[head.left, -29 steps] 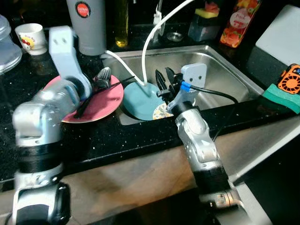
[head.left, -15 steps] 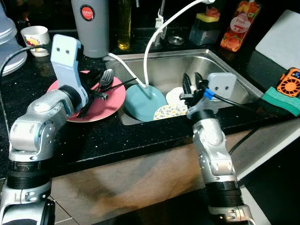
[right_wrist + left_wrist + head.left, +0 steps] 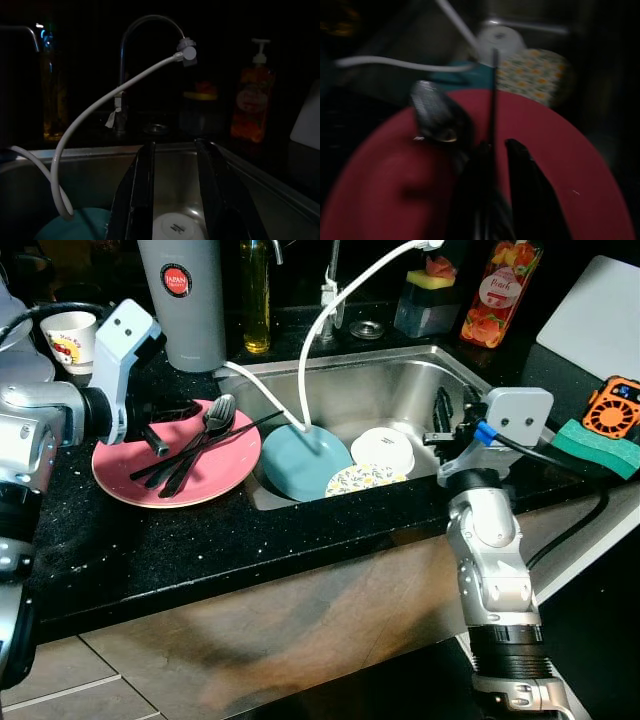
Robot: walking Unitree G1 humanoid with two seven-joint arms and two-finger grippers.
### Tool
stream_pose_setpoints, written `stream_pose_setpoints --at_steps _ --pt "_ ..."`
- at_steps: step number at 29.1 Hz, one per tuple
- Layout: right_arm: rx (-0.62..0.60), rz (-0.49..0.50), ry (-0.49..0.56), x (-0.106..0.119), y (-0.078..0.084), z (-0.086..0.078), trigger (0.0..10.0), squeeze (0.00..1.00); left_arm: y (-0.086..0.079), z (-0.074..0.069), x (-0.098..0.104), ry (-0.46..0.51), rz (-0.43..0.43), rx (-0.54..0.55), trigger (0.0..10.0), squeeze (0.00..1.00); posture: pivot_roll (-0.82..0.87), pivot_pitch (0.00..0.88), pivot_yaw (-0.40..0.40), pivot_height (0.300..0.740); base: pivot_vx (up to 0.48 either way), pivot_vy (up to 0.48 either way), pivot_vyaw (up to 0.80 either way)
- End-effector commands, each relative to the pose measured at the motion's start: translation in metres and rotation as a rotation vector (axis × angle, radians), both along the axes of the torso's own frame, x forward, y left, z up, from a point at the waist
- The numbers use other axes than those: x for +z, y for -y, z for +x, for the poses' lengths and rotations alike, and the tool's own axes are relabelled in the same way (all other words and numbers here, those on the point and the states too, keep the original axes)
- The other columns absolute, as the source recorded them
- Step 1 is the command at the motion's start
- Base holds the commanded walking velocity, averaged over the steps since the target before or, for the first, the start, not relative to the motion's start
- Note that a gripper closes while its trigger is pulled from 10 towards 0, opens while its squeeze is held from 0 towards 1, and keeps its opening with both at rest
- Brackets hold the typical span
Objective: Kitchen organization
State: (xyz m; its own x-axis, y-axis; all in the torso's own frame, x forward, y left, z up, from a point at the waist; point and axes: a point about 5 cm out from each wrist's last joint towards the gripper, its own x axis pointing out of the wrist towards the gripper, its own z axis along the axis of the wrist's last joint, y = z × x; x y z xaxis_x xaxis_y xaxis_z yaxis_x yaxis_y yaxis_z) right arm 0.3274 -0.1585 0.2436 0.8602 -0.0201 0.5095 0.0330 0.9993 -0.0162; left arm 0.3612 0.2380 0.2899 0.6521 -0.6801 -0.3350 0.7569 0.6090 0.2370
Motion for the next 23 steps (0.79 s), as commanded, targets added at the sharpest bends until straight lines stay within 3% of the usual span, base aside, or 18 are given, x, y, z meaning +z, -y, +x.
stream_pose_setpoints --at_steps 1,2,3,8,17,18,20,21,23 --pt "0.005 0.002 0.003 0.002 -0.002 -0.002 10.0 0.0 -0.005 -0.002 0.009 0.008 0.053 -0.014 10.0 1.0 0.16 0.0 0.008 0.74 0.0 0.0 0.0" --pt "0.007 0.003 0.002 0.002 -0.003 -0.002 10.0 0.0 -0.006 0.0 0.008 0.0 0.062 -0.021 10.0 1.0 0.16 0.0 0.007 0.74 0.0 0.0 0.0" --pt "0.008 0.002 0.001 0.002 -0.003 -0.002 10.0 0.0 -0.007 0.001 0.007 -0.01 0.079 -0.022 10.0 0.0 0.16 0.0 0.007 0.74 0.0 0.0 0.0" --pt "0.017 -0.003 -0.001 0.002 -0.003 0.0 10.0 0.0 -0.016 0.0 -0.012 -0.126 0.138 -0.061 10.0 0.0 0.16 0.0 0.0 0.74 0.0 0.0 0.0" --pt "0.038 0.005 -0.004 0.003 -0.009 0.002 10.0 0.0 -0.024 -0.001 -0.046 -0.203 0.247 -0.027 10.0 0.0 0.17 0.002 -0.008 0.74 0.0 0.0 0.0" --pt "0.041 0.003 -0.004 0.003 -0.009 0.003 10.0 0.0 -0.027 0.0 -0.05 -0.2 0.256 0.002 6.1 0.0 0.17 0.003 -0.01 0.74 0.0 0.0 0.0" --pt "0.041 0.003 -0.004 0.003 -0.009 0.003 10.0 0.0 -0.027 0.001 -0.05 -0.199 0.252 0.011 6.1 0.0 0.17 0.003 -0.01 0.74 0.0 0.0 0.0" --pt "0.041 0.003 -0.003 0.003 -0.008 0.003 10.0 0.0 -0.028 0.002 -0.049 -0.193 0.242 0.029 0.0 0.0 0.17 0.003 -0.01 0.74 0.0 0.0 0.0" --pt "0.041 0.004 -0.004 0.004 -0.008 0.003 10.0 0.0 -0.029 0.004 -0.044 -0.17 0.215 0.049 0.0 0.0 0.17 0.004 -0.017 0.74 0.0 0.0 0.0"
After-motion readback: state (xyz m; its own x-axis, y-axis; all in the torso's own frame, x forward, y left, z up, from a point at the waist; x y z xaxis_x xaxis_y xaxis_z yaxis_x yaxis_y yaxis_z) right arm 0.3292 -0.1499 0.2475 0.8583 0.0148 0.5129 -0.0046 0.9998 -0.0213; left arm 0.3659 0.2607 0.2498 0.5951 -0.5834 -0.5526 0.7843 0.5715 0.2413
